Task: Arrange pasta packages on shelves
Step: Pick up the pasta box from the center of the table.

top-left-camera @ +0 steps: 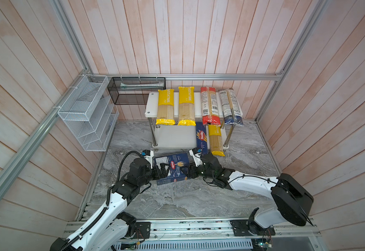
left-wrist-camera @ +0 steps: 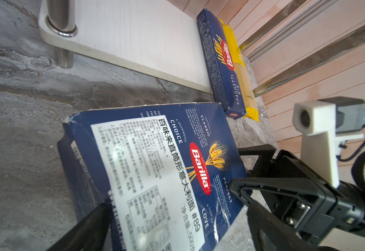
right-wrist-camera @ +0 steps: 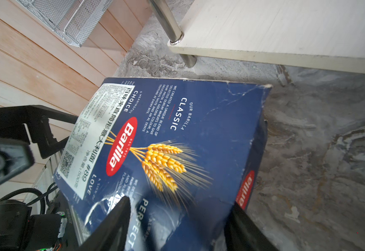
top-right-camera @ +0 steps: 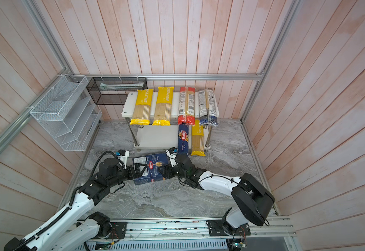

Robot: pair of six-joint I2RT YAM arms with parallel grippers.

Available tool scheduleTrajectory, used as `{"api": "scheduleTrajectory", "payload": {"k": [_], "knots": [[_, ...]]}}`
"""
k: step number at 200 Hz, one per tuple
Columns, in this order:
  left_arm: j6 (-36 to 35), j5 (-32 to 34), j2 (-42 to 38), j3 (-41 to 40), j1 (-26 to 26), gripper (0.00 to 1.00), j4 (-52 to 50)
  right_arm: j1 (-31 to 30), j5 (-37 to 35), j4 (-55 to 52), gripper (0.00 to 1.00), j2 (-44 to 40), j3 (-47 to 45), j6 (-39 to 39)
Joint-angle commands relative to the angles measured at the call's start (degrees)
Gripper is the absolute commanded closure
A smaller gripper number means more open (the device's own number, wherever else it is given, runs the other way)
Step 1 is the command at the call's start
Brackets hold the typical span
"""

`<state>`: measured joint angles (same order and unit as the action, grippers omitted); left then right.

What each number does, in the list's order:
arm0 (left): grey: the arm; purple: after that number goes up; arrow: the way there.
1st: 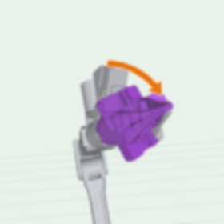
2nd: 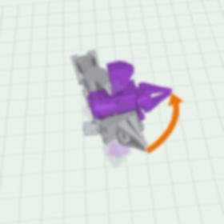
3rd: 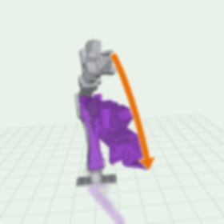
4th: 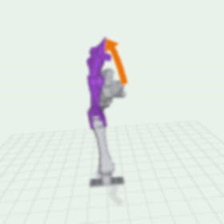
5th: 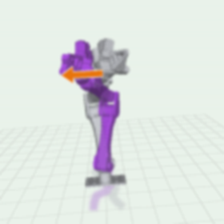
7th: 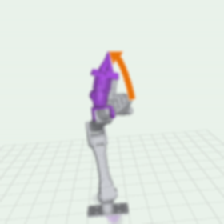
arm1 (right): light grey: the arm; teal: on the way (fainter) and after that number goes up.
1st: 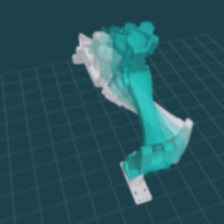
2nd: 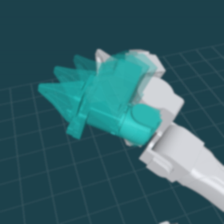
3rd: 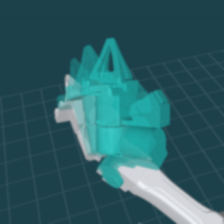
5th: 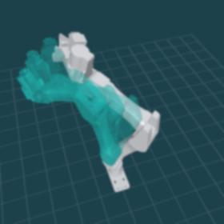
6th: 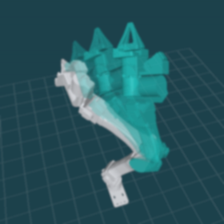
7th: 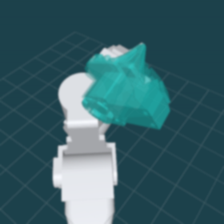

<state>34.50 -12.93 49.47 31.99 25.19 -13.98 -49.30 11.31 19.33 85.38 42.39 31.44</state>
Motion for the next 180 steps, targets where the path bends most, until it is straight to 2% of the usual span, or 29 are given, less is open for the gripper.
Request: {"api": "scheduleTrajectory", "payload": {"k": [1,89,180], "knots": [[-0.8,-8.0,0.7,3.6,2.1,0.00,10.8,-2.7,7.4,8.5,0.36,-2.5,4.8,-1.9],[-2.0,-6.3,5.3,7.9,2.2,0.00,14.4,-2.7,1.6,9.7,0.38,-4.3,5.9,-3.6],[-4.9,-6.5,13.3,12.2,2.2,0.00,19.9,-2.1,-1.6,10.9,0.38,-1.7,8.2,-4.8]]}}
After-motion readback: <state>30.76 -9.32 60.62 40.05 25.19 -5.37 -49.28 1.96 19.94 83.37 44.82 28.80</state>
